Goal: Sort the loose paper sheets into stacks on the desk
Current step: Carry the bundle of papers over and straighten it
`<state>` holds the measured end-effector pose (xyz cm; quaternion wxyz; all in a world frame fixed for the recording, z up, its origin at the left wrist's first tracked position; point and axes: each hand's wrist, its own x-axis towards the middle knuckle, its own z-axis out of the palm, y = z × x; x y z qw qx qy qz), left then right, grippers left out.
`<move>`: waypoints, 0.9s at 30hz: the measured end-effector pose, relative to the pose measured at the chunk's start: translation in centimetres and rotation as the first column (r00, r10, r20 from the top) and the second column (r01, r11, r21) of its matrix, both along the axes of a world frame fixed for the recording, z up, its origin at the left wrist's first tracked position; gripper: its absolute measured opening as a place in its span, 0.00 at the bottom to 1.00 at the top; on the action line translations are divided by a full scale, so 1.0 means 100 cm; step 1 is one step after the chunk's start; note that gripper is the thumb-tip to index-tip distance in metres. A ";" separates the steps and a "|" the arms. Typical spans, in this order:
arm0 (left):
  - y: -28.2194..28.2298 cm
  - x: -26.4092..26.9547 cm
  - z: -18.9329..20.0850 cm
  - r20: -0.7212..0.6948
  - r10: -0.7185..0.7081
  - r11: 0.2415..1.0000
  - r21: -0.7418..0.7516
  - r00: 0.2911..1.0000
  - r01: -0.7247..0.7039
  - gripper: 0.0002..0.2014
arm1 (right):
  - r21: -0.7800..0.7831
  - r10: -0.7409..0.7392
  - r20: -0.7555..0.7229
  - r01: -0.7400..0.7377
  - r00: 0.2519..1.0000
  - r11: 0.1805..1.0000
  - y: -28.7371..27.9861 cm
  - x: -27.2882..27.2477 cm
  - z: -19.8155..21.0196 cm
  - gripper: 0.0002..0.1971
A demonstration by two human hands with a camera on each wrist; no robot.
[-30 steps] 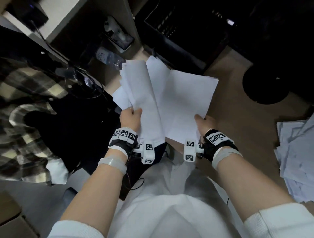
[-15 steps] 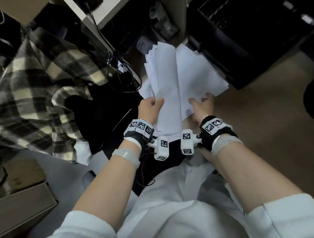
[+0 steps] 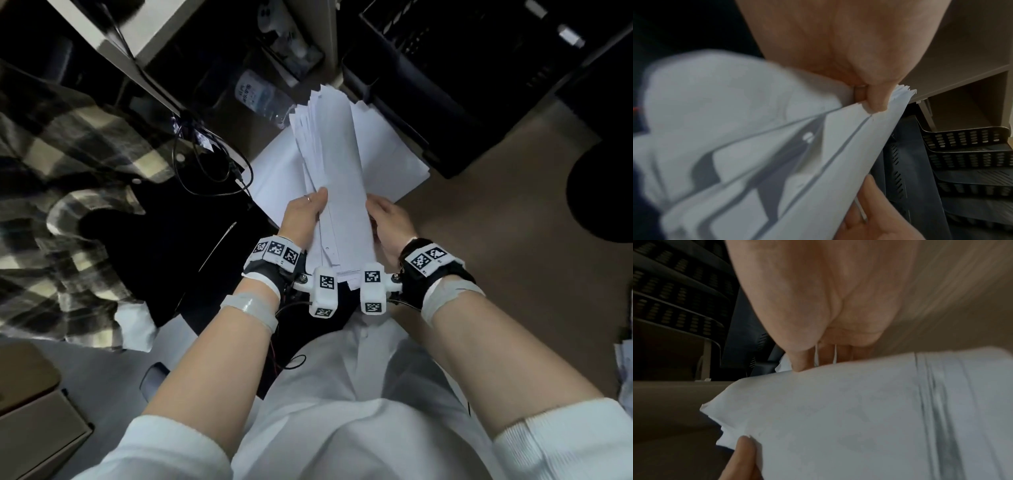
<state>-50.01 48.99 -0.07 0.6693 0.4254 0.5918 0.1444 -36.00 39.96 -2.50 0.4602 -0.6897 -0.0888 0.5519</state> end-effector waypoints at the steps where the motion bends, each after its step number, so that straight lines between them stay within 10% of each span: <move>1: 0.001 0.002 0.001 -0.025 0.007 1.000 0.003 1.000 -0.007 0.17 | -0.008 0.003 0.010 -0.003 1.000 1.000 -0.001 0.002 0.002 0.09; 10: -0.014 0.016 -0.009 -0.144 -0.219 0.968 0.088 0.965 0.233 0.20 | 0.005 0.161 -0.110 -0.161 0.981 0.987 -0.016 0.012 0.022 0.22; 16: -0.019 0.012 -0.017 -0.310 -0.219 0.944 0.172 0.925 0.282 0.22 | -0.223 -0.015 0.170 0.053 0.985 0.973 -0.035 0.026 -0.010 0.12; 23: -0.031 0.008 -0.020 -0.240 -0.301 0.943 0.067 0.923 0.325 0.19 | -0.223 0.067 0.124 -0.038 0.990 0.974 -0.038 0.023 -0.009 0.08; 27: -0.031 0.015 -0.022 -0.242 -0.314 0.943 0.034 0.918 0.331 0.26 | -0.210 -0.003 0.223 0.051 0.975 0.976 -0.037 0.017 -0.011 0.31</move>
